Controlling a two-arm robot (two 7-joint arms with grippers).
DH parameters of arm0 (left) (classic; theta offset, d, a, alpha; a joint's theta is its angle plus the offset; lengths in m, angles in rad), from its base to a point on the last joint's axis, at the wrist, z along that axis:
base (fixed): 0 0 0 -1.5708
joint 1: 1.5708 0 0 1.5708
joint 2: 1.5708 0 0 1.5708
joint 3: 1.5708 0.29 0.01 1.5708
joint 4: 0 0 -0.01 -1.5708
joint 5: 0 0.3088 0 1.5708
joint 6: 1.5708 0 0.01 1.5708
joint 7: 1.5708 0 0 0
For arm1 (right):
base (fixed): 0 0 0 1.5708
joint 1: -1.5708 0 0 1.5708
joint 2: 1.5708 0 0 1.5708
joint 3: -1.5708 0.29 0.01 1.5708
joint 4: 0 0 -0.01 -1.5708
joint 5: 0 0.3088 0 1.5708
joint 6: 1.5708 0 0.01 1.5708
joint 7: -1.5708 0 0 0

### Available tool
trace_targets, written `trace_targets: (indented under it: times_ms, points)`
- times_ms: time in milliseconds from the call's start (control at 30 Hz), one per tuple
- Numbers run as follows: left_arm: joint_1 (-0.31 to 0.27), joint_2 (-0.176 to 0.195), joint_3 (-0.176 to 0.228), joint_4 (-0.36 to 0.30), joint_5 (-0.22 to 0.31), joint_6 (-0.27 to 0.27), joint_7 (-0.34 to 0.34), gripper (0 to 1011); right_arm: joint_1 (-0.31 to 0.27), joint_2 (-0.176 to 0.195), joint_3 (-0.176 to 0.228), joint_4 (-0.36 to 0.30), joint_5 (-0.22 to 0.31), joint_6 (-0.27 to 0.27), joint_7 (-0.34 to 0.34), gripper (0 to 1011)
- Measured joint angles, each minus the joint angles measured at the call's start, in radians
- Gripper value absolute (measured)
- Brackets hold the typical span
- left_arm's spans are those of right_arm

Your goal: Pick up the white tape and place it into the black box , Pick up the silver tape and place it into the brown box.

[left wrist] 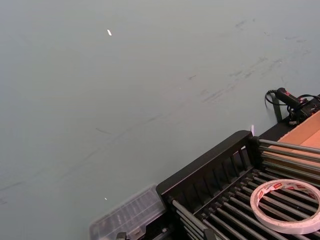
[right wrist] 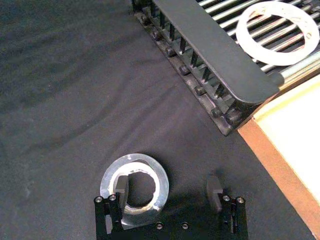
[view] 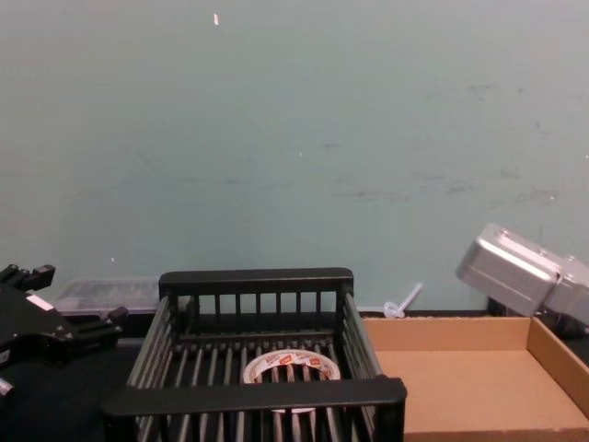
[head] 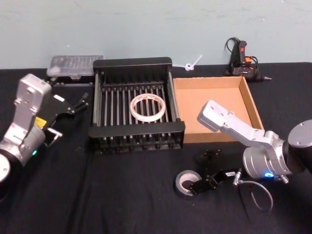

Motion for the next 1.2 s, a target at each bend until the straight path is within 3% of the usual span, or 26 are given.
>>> trace_targets:
  times_ms: [300,533,1200]
  points:
    - [0.000,0.000,0.000,0.000,0.000,0.000,0.000,1001,-0.001,0.001,0.000,-0.001,0.000,0.000,0.000,1002]
    - [0.000,0.000,0.000,0.000,0.000,0.000,0.000,1001,-0.002,0.002,0.000,-0.002,0.000,0.000,0.000,882]
    - [0.000,0.000,0.000,0.000,0.000,0.000,0.000,1001,-0.002,0.002,0.002,-0.003,0.001,0.000,-0.001,248]
